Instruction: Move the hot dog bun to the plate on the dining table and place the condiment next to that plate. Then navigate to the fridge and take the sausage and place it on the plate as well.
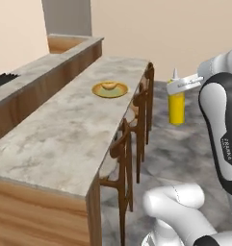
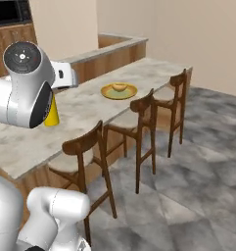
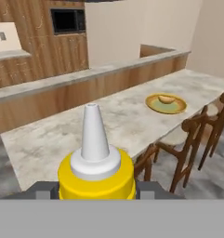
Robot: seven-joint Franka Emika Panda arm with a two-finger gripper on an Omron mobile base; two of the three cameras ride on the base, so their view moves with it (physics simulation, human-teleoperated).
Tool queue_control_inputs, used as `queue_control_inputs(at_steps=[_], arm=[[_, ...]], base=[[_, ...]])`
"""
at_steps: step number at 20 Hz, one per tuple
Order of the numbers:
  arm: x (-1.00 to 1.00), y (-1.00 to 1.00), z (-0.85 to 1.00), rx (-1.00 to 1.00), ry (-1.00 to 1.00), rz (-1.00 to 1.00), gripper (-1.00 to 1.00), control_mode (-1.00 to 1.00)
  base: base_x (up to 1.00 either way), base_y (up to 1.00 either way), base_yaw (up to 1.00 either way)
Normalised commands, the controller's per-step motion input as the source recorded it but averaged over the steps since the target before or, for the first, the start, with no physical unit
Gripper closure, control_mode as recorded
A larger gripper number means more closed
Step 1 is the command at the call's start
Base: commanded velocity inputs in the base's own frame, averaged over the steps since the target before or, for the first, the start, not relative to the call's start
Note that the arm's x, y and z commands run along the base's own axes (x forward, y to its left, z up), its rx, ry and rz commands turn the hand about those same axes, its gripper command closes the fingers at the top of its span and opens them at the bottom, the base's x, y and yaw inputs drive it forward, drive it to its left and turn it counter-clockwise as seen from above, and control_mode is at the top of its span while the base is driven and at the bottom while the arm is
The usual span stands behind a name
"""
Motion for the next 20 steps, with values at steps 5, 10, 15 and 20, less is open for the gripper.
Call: queue_control_inputs(at_steps=[5, 10, 15, 20], arm=[[0.0, 0.0, 0.0, 0.0, 0.0, 0.0, 1.0, 1.0], [0.0, 0.0, 0.0, 0.0, 0.0, 0.0, 1.0, 1.0], [0.0, 0.0, 0.0, 0.0, 0.0, 0.0, 1.0, 1.0], [0.0, 0.0, 0.0, 0.0, 0.0, 0.0, 1.0, 1.0]], base=[[0.47, -0.92, 0.46], [0.49, -0.94, 0.44], [0.67, -0.88, 0.45], [0.58, -0.83, 0.48]])
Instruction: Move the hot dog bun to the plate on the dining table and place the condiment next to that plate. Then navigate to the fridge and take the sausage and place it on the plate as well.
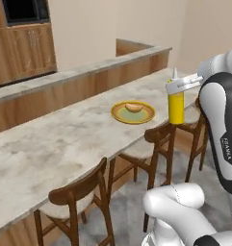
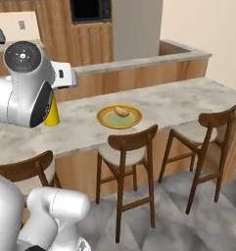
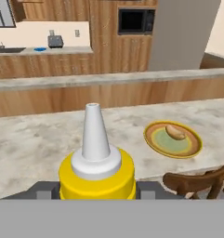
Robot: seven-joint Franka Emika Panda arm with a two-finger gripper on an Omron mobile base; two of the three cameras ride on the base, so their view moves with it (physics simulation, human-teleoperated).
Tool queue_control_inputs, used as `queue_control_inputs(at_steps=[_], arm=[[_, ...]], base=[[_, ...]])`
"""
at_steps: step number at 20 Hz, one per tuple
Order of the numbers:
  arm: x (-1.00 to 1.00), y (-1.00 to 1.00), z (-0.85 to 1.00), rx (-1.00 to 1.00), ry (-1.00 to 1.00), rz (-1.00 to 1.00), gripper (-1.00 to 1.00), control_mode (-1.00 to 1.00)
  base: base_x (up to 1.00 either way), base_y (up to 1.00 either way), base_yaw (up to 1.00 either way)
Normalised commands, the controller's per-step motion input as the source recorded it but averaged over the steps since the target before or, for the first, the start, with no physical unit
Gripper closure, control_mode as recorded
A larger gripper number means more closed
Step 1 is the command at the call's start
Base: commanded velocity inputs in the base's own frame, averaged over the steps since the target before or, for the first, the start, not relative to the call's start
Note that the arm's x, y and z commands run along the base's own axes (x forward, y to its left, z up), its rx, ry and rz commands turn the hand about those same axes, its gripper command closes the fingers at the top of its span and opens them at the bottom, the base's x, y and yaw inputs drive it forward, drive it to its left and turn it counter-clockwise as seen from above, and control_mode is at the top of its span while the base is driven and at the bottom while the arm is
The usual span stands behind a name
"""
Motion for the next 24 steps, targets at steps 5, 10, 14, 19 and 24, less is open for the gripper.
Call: queue_control_inputs(at_steps=[5, 10, 14, 19, 24], arm=[[0.0, 0.0, 0.0, 0.0, 0.0, 0.0, 1.0, 1.0], [0.0, 0.0, 0.0, 0.0, 0.0, 0.0, 1.0, 1.0], [0.0, 0.0, 0.0, 0.0, 0.0, 0.0, 1.0, 1.0], [0.0, 0.0, 0.0, 0.0, 0.0, 0.0, 1.0, 1.0], [0.11, -0.11, -0.05, 0.03, 0.0, 0.04, 1.0, -1.0]], base=[[0.52, -0.83, 0.48], [0.47, -0.77, 0.51], [0.54, -0.75, 0.51], [0.74, -0.65, 0.39], [0.67, -0.24, 0.15]])
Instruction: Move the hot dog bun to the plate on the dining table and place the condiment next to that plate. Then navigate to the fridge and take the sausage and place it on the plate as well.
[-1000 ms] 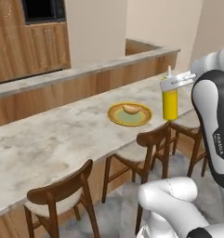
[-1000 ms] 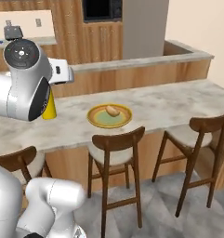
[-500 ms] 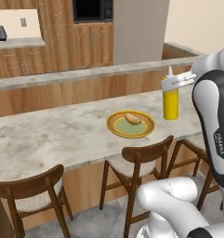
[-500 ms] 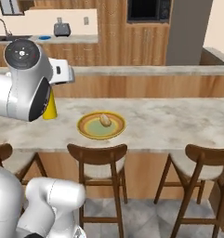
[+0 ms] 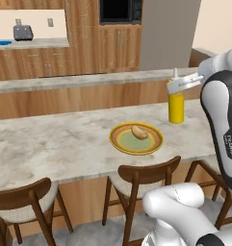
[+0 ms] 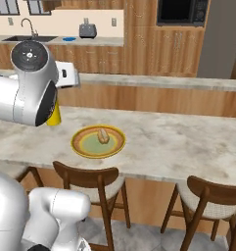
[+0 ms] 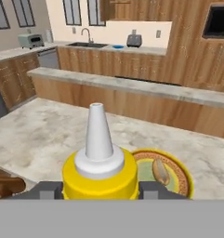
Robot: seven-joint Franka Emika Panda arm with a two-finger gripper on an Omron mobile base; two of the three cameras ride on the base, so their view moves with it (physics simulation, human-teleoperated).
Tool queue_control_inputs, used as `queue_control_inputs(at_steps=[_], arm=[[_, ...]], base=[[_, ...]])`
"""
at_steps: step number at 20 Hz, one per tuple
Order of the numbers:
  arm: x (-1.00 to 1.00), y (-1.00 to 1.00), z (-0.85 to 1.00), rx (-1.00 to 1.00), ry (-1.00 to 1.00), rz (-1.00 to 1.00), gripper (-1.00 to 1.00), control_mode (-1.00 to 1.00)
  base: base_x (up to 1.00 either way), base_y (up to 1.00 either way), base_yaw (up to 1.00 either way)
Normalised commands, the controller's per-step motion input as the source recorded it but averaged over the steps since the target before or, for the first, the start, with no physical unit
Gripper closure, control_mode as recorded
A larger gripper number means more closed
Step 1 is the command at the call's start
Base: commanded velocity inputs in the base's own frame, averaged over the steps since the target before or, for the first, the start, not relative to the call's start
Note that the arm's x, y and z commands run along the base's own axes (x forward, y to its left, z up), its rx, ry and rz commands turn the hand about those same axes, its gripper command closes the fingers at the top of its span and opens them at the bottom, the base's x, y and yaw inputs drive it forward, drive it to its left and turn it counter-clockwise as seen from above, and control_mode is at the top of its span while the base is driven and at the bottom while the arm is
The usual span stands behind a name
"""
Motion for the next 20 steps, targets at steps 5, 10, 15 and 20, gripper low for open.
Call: queue_control_inputs(at_steps=[5, 10, 15, 20], arm=[[0.62, -0.97, -0.62, 0.16, -0.05, 0.28, 1.0, -1.0], [0.51, -0.94, -0.76, 0.08, -0.17, 0.29, 1.0, -1.0], [0.38, -0.65, -0.75, 0.0, -0.25, 0.19, 1.0, -1.0], [0.27, -0.52, -0.68, 0.0, -0.13, 0.12, 1.0, -1.0]], base=[[0.0, 0.0, 0.0], [0.0, 0.0, 0.0], [0.0, 0.0, 0.0], [0.0, 0.0, 0.0]])
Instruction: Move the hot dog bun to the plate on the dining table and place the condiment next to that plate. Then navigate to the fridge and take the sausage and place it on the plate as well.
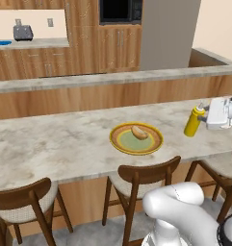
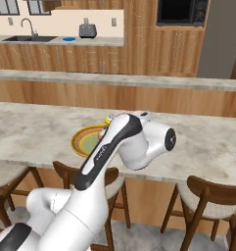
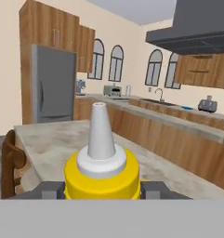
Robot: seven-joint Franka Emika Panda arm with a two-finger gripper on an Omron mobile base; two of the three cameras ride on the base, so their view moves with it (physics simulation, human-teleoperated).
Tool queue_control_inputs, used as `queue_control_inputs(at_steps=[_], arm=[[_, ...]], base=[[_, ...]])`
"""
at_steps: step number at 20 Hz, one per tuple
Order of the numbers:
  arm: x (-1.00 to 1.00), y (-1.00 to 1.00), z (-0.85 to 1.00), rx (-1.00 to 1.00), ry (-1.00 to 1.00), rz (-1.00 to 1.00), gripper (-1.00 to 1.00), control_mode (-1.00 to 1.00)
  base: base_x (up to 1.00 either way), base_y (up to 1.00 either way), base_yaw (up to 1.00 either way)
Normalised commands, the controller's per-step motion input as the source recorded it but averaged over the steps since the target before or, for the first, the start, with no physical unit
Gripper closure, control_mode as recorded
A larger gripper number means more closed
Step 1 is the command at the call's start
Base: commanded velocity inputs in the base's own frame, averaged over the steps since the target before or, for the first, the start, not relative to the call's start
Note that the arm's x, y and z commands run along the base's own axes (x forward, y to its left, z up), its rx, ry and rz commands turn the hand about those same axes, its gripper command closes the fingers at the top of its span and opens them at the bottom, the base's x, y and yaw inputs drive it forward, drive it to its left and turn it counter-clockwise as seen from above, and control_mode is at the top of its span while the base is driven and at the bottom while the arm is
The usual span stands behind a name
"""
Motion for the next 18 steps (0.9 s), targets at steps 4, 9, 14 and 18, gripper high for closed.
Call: queue_control_inputs(at_steps=[4, 9, 14, 18], arm=[[0.33, -0.06, -0.5, 0.0, 0.0, 0.14, 1.0, -1.0], [0.69, -0.05, -0.43, 0.0, 0.01, 0.11, 1.0, -1.0], [0.57, -0.21, -0.48, 0.0, 0.01, 0.05, 1.0, -1.0], [0.16, -0.29, -0.49, 0.0, 0.0, 0.02, 1.0, -1.0]], base=[[0.0, 0.0, 0.0], [0.0, 0.0, 0.0], [0.0, 0.0, 0.0], [0.0, 0.0, 0.0]])
